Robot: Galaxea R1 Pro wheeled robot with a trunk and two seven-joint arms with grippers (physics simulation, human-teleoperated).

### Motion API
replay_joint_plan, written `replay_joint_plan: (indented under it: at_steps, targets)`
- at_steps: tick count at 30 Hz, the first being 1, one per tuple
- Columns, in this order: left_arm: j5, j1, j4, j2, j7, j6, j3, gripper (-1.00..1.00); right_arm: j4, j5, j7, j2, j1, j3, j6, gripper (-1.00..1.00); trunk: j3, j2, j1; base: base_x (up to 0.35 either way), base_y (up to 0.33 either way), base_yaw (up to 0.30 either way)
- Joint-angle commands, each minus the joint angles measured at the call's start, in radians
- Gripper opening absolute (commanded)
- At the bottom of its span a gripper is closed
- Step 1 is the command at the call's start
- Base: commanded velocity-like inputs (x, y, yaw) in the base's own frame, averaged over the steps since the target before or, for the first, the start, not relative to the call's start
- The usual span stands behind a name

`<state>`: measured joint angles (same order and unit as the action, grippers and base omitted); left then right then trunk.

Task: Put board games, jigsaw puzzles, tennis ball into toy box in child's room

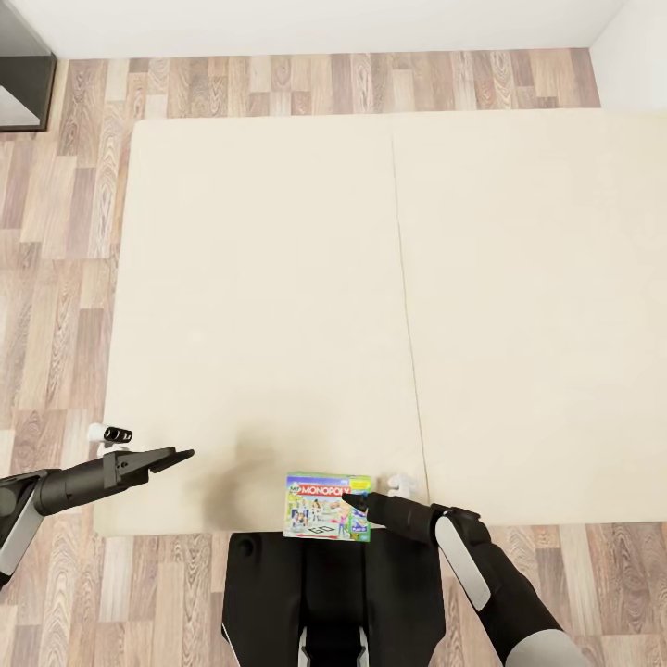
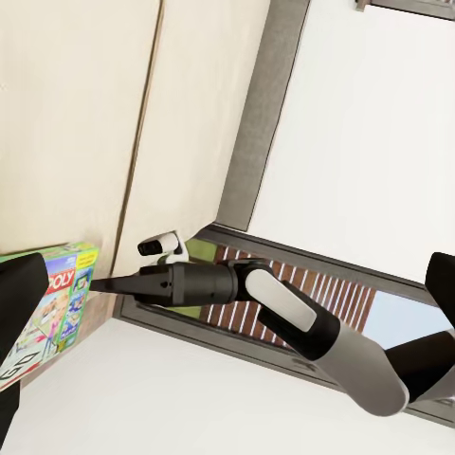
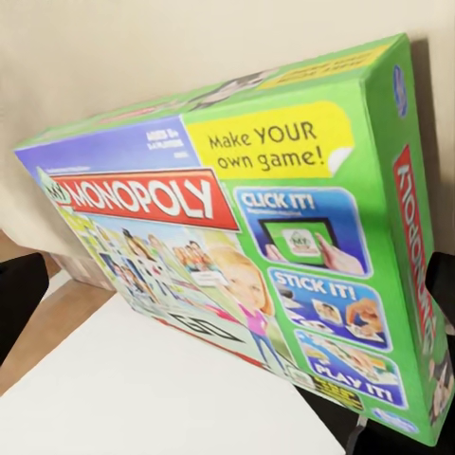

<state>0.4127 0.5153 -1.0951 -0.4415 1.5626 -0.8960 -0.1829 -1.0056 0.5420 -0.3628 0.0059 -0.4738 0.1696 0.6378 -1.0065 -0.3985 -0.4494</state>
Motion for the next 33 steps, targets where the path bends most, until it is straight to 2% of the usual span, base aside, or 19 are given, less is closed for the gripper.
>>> replay_joint_plan:
  at_steps: [1,33]
  targets:
    - [0.000,0.000,0.000,0.000,0.004,-0.011,0.000,1.00,-0.001,0.002,-0.001,0.000,0.000,-0.001,0.005,1.00,-0.001,-0.002,-0.001,0.000,0.002,0.000]
    - [0.000,0.000,0.000,0.000,0.002,-0.011,0.000,1.00,-0.010,0.001,-0.001,0.000,0.000,-0.004,0.000,1.00,-0.001,-0.002,-0.001,0.000,0.001,0.000]
